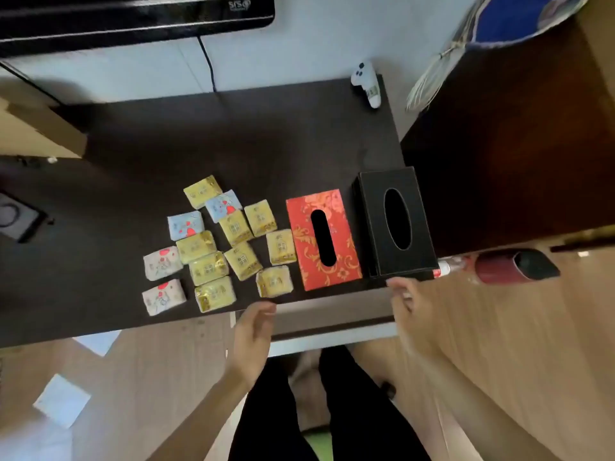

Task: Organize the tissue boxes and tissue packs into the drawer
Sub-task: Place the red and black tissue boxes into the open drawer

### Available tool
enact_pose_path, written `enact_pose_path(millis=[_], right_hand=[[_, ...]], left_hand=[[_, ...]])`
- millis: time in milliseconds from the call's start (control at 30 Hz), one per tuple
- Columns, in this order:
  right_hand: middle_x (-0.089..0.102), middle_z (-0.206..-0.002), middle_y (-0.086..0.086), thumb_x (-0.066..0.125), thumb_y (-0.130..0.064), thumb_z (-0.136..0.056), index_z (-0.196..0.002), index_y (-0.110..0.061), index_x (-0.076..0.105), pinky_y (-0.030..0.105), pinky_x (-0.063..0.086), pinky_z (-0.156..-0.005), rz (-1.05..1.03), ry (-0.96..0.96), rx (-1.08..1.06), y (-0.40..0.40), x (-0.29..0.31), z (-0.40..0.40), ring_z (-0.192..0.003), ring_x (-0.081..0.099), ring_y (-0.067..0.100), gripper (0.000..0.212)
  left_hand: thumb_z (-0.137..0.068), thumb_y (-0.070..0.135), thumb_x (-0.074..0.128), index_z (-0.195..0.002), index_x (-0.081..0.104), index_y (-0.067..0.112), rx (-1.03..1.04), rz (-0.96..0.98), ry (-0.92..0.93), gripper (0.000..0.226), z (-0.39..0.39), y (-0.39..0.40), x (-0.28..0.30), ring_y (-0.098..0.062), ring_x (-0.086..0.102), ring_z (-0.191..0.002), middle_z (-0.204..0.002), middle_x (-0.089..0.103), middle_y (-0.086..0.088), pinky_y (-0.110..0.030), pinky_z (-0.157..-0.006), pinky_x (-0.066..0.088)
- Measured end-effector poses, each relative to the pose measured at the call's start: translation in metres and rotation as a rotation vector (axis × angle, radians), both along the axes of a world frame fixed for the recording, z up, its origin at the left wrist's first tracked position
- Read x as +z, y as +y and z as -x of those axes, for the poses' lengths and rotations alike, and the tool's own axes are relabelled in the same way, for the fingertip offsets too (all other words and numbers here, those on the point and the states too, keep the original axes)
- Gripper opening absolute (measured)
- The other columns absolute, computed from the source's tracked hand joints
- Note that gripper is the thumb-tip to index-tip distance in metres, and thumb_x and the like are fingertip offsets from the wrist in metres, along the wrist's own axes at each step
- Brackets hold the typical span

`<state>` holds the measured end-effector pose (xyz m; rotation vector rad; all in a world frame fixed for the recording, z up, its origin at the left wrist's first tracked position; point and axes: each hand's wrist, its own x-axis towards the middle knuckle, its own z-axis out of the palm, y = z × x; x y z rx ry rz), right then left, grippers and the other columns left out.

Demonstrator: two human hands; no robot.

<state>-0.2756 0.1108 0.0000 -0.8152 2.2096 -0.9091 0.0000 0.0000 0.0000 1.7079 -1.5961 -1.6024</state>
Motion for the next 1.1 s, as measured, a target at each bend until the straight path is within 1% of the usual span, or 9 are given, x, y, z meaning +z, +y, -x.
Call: enact_pose_path(millis=[167,233,367,567,767,900,967,1033,1100], right_hand=[[0.057,-0.134,-0.004,0.061,-0.005,-0.099,-0.136,-0.016,0.058,0.016,0.043,-0.095,0.065,0.165,-0.08,-0.045,0.008,0.047,-0.122,0.051,0.009,0.039],[0.054,-0.143,0.005,0.063,-0.006,-0.098,-0.142,-0.012,0.053,0.019,0.039,-0.102,0.024,0.181,-0.11,-0.061,0.001,0.064,-0.131,0.047,0.016,0.045],[0.052,-0.149,0.012,0.067,-0.013,-0.097,-0.15,-0.008,0.045,0.043,0.046,-0.113,-0.063,0.156,-0.134,-0.09,-0.014,0.094,-0.14,0.044,0.029,0.058],[0.052,-0.155,0.008,0.069,-0.029,-0.097,-0.156,-0.012,0.035,0.054,0.048,-0.11,-0.196,0.042,-0.117,-0.112,-0.035,0.113,-0.14,0.051,0.031,0.071],[0.065,-0.14,0.009,0.072,-0.021,-0.093,-0.148,-0.015,0.05,0.044,0.054,-0.102,-0.244,-0.013,-0.18,-0.117,-0.042,0.127,-0.127,0.063,0.033,0.06],[0.07,-0.131,0.006,0.075,-0.016,-0.09,-0.142,-0.017,0.058,0.047,0.056,-0.101,-0.165,-0.051,-0.268,-0.105,-0.042,0.121,-0.121,0.066,0.029,0.055],[0.071,-0.129,0.002,0.074,-0.013,-0.089,-0.142,-0.019,0.058,0.04,0.058,-0.096,-0.092,-0.07,-0.304,-0.09,-0.041,0.113,-0.117,0.067,0.023,0.056],[0.074,-0.12,-0.005,0.072,-0.009,-0.087,-0.136,-0.023,0.061,0.024,0.06,-0.086,0.02,-0.136,-0.358,-0.071,-0.036,0.102,-0.108,0.07,0.009,0.053],[0.075,-0.111,-0.01,0.071,-0.005,-0.085,-0.128,-0.029,0.064,0.013,0.059,-0.076,0.133,-0.203,-0.408,-0.05,-0.029,0.09,-0.1,0.071,0.0,0.05]], left_hand=[[-0.094,0.016,0.055,-0.13,0.054,0.023,0.023,0.087,-0.016,0.037,0.08,-0.056,0.004,0.003,0.058,-0.102,-0.12,0.06,0.013,-0.022,-0.086,0.049],[-0.094,0.022,0.056,-0.139,0.044,0.022,0.032,0.104,-0.039,0.047,0.105,-0.069,-0.001,-0.004,0.053,-0.116,-0.132,0.053,0.01,-0.024,-0.093,0.047],[-0.09,0.022,0.059,-0.152,0.028,0.015,0.066,0.107,-0.104,0.069,0.144,-0.091,-0.015,-0.014,0.042,-0.131,-0.148,0.039,-0.002,-0.034,-0.109,0.038],[-0.086,0.018,0.067,-0.148,0.031,0.011,0.118,0.071,-0.172,0.073,0.162,-0.098,-0.034,-0.024,0.049,-0.127,-0.14,0.047,-0.007,-0.046,-0.107,0.043],[-0.08,0.005,0.068,-0.15,0.031,0.013,0.18,-0.009,-0.213,0.08,0.168,-0.101,-0.035,-0.025,0.054,-0.124,-0.138,0.054,-0.005,-0.047,-0.105,0.046],[-0.075,0.006,0.075,-0.15,0.035,0.015,0.266,0.014,-0.208,0.085,0.168,-0.095,-0.027,-0.022,0.055,-0.122,-0.136,0.056,-0.002,-0.042,-0.105,0.047],[-0.073,0.006,0.076,-0.147,0.039,0.016,0.269,0.072,-0.185,0.083,0.164,-0.083,-0.023,-0.015,0.058,-0.116,-0.129,0.059,0.002,-0.034,-0.101,0.05],[-0.071,0.004,0.075,-0.139,0.045,0.024,0.28,0.136,-0.112,0.077,0.156,-0.066,-0.017,0.005,0.059,-0.102,-0.113,0.06,0.019,-0.011,-0.083,0.049],[-0.071,0.004,0.075,-0.13,0.046,0.034,0.298,0.173,-0.036,0.072,0.145,-0.042,-0.011,0.015,0.057,-0.098,-0.106,0.058,0.027,-0.003,-0.073,0.046]])
